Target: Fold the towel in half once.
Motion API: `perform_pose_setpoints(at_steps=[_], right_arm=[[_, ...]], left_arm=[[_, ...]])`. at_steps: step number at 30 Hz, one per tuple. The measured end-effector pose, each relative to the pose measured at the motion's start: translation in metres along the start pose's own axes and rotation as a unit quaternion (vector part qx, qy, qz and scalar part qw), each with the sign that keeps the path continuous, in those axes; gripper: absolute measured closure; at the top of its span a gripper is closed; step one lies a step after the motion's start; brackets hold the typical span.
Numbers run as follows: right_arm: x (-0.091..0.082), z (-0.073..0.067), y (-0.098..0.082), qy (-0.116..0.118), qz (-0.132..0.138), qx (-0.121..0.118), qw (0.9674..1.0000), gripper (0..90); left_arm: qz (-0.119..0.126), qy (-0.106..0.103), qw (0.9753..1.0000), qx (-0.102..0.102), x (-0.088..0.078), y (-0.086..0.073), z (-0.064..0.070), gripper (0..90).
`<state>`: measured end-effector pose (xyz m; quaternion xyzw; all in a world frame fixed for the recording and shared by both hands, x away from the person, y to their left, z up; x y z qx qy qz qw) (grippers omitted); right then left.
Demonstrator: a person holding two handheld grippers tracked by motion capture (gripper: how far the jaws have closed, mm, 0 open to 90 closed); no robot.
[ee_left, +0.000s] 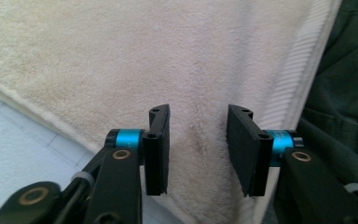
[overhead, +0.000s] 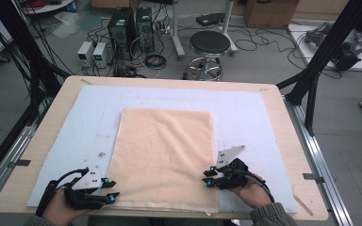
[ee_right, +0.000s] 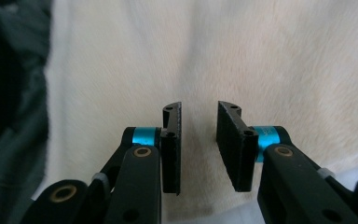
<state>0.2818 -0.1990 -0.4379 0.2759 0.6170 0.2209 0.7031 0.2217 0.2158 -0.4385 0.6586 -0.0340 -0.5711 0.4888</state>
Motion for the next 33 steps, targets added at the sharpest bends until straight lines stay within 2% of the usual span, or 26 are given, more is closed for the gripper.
perform_pose_setpoints(at_steps=[1,4,7,10,16,18,21,25,29,33], right_arm=[[0.004,-0.001,-0.002,0.005,-0.008,-0.003,0.9999,69.4],[0.003,-0.002,-0.002,-0.001,0.004,0.003,1.0,67.3],[-0.002,0.003,0.0,-0.01,0.025,0.014,0.9995,62.1],[-0.006,0.008,0.003,-0.031,0.036,0.025,0.9986,55.6],[-0.011,0.024,0.005,-0.068,0.055,0.052,0.9948,39.6],[-0.012,0.03,0.005,-0.082,0.058,0.067,0.9926,33.7],[-0.013,0.041,0.006,-0.098,0.062,0.082,0.9899,28.4],[-0.016,0.055,0.011,-0.109,0.065,0.089,0.988,24.9],[-0.019,0.067,0.022,-0.123,0.071,0.081,0.9866,23.4],[-0.021,0.073,0.032,-0.121,0.07,0.076,0.9873,23.2]], left_arm=[[-0.003,0.001,1.0,0.001,0.002,0.0,-0.001,57.4],[0.003,0.0,1.0,0.0,0.002,0.002,-0.002,55.4],[0.024,0.004,0.9997,-0.007,-0.001,0.008,-0.005,51.5],[0.051,0.011,0.9985,-0.019,-0.003,0.018,-0.01,48.0],[0.074,0.016,0.9965,-0.035,-0.003,0.032,-0.021,40.8],[0.077,0.009,0.996,-0.043,-0.002,0.036,-0.026,39.3],[0.088,0.014,0.9945,-0.054,-0.001,0.043,-0.033,35.0],[0.102,0.022,0.9926,-0.061,-0.003,0.053,-0.04,32.2],[0.128,0.032,0.9886,-0.072,-0.009,0.063,-0.047,32.0],[0.134,0.038,0.9872,-0.078,-0.013,0.067,-0.052,32.0]])
Point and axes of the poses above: each handheld gripper's, and its own axes: x roughly forward along the jaws, y roughly out of its top, z roughly to its right, the point moved 2 cm from there along x, roughly forward along the jaws, and after that the axes turned 13 degrees about -x, right-handed, at the moved point
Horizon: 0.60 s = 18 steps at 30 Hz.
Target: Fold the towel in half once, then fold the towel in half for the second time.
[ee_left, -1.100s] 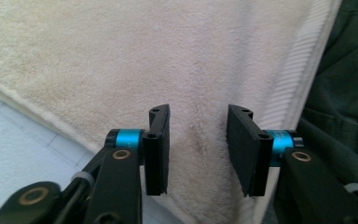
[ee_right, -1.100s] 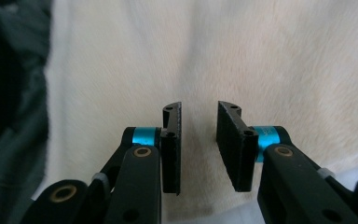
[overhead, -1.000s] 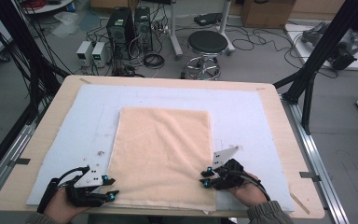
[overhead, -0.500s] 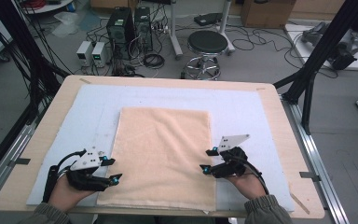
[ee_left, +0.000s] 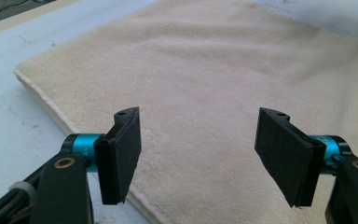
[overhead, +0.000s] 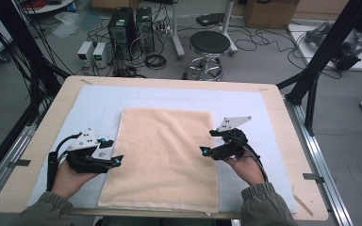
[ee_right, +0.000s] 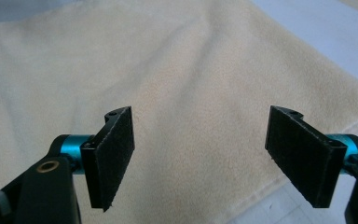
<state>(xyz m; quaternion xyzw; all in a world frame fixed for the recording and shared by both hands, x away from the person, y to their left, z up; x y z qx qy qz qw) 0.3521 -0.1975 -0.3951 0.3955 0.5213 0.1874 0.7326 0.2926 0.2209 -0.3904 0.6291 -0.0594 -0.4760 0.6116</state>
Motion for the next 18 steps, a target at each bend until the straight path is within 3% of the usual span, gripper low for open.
perform_pose_setpoints(at_steps=[12,18], right_arm=[[0.009,-0.001,0.004,0.016,-0.013,-0.01,0.9997,23.5],[0.011,0.004,0.006,0.017,-0.018,-0.01,0.9996,23.4]], left_arm=[[-0.015,0.003,0.9999,-0.002,0.003,-0.006,-0.007,32.6],[-0.016,0.007,0.9998,-0.004,0.005,0.003,-0.013,32.8]])
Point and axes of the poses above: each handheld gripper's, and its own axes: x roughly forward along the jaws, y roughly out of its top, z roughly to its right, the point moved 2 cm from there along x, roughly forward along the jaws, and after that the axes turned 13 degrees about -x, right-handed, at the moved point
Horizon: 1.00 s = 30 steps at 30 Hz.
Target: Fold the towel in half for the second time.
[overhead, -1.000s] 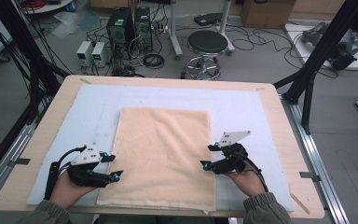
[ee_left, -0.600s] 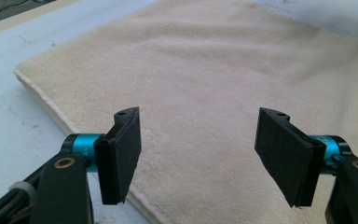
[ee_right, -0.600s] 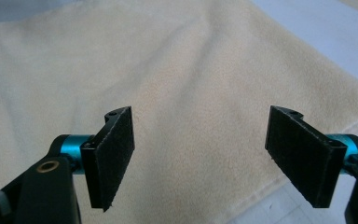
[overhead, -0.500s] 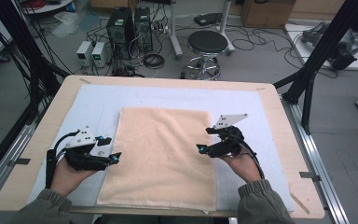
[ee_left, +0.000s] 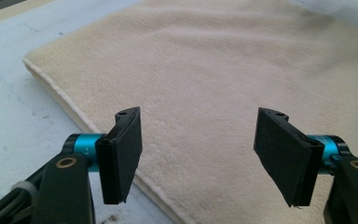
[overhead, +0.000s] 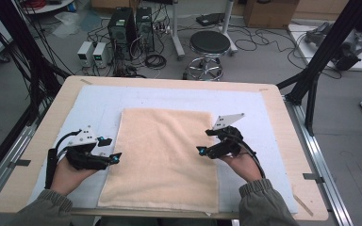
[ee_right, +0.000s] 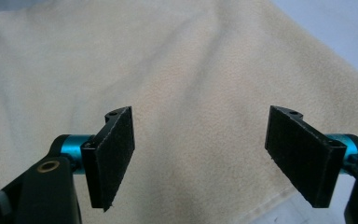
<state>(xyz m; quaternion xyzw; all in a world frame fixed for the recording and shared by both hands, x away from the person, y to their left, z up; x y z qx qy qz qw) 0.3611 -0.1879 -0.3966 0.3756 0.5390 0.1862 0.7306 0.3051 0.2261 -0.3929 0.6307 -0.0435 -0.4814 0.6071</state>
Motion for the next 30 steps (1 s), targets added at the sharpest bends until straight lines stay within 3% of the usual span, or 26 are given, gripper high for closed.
perform_pose_setpoints(at_steps=[9,11,15,17,20,23,25,30], right_arm=[[-0.005,0.03,0.025,-0.007,-0.005,-0.006,0.9999,23.3],[-0.005,0.041,0.03,-0.012,-0.008,-0.004,0.9999,23.3],[-0.004,0.063,0.036,-0.03,-0.016,0.0,0.9994,23.4],[0.0,0.075,0.033,-0.04,-0.024,0.012,0.9989,23.4],[0.008,0.092,0.025,-0.046,-0.022,0.034,0.9981,23.5],[0.016,0.102,0.017,-0.056,-0.026,0.041,0.9972,24.1],[0.022,0.108,0.009,-0.06,-0.032,0.048,0.9965,24.1],[0.037,0.118,-0.004,-0.074,-0.049,0.064,0.994,24.2]], left_arm=[[0.007,0.021,0.9997,0.005,0.001,0.035,-0.021,33.8],[0.009,0.025,0.9996,0.0,0.005,0.047,-0.03,34.7],[0.009,0.053,0.9985,-0.012,0.02,0.068,-0.051,36.0],[0.005,0.062,0.9979,-0.016,0.03,0.075,-0.06,37.1],[0.0,0.067,0.9971,-0.037,0.046,0.079,-0.073,38.6],[0.012,0.068,0.9961,-0.056,0.06,0.079,-0.088,40.9],[0.017,0.08,0.9943,-0.069,0.069,0.076,-0.098,41.4],[-0.013,0.112,0.9899,-0.086,0.09,0.064,-0.114,41.4]])
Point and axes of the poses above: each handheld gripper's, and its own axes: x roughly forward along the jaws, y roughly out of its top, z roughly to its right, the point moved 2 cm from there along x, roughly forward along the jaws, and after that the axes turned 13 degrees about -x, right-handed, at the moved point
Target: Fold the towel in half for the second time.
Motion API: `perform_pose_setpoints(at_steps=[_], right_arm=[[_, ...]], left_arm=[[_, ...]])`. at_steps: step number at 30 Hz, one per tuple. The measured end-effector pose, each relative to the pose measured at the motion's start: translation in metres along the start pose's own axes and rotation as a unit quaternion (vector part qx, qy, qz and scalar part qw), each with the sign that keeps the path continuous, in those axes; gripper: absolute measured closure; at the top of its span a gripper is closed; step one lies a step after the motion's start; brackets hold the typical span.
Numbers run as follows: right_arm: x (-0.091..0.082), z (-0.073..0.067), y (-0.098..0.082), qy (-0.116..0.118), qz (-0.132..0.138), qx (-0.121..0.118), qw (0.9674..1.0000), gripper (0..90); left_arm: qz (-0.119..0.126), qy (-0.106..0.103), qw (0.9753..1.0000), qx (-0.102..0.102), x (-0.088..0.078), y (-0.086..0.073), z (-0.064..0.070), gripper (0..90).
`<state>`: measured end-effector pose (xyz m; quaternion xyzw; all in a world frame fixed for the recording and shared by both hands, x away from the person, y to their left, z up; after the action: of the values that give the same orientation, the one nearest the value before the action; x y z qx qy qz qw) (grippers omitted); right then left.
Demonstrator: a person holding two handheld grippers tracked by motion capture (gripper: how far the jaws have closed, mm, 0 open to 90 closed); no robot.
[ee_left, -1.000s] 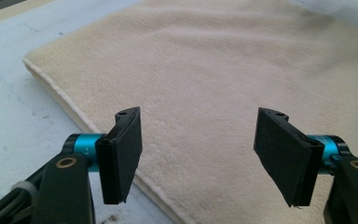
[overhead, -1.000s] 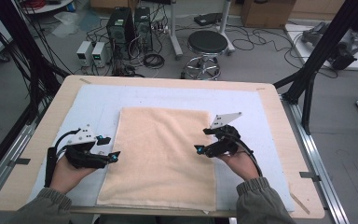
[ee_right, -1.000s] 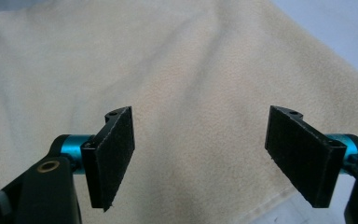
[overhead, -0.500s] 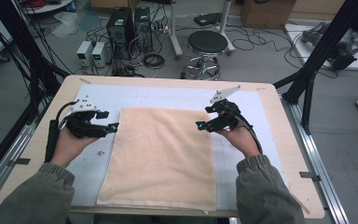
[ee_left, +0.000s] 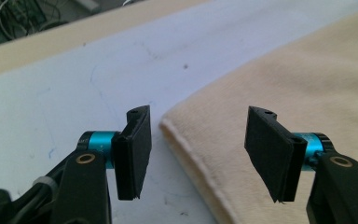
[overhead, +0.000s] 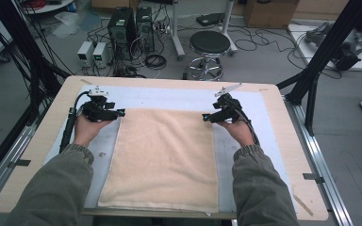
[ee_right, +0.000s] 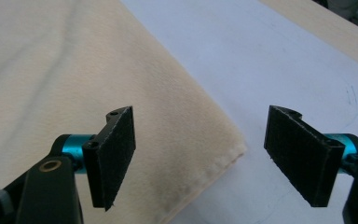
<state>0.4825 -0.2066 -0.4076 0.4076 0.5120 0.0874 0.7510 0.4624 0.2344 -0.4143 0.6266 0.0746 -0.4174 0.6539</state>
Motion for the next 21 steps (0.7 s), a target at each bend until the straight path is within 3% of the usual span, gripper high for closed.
perform_pose_setpoints(at_steps=[5,11,15,17,19,21], right_arm=[[0.018,0.003,-0.008,-0.002,-0.026,0.008,0.9996,24.4],[0.031,0.006,-0.019,-0.006,-0.048,0.025,0.9985,25.4],[0.036,0.005,-0.025,0.01,-0.04,0.043,0.9982,35.8],[0.035,0.003,-0.028,0.002,-0.026,0.056,0.9981,42.3],[0.033,0.002,-0.03,0.009,-0.015,0.066,0.9977,55.0],[0.033,0.001,-0.029,0.024,-0.014,0.065,0.9975,65.3]], left_arm=[[0.0,0.005,0.9998,-0.018,0.018,-0.005,-0.005,41.9],[-0.013,-0.003,0.9978,-0.064,0.037,-0.009,-0.005,42.9],[-0.027,0.008,0.9977,-0.061,0.045,-0.014,-0.002,44.8],[-0.03,0.013,0.9973,-0.066,0.044,-0.013,-0.002,49.9],[-0.038,-0.003,0.9964,-0.075,0.042,-0.013,-0.002,64.7],[-0.041,-0.011,0.9962,-0.076,0.042,-0.013,0.0,72.0]])
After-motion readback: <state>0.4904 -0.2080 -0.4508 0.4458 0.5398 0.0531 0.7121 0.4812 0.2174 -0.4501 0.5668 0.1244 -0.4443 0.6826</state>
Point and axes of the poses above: each handheld gripper's, and its own axes: x roughly forward along the jaws, y roughly out of its top, z roughly to its right, the point moved 2 cm from there along x, roughly forward along the jaws, and after that the axes turned 13 degrees about -x, right-handed, at the moved point
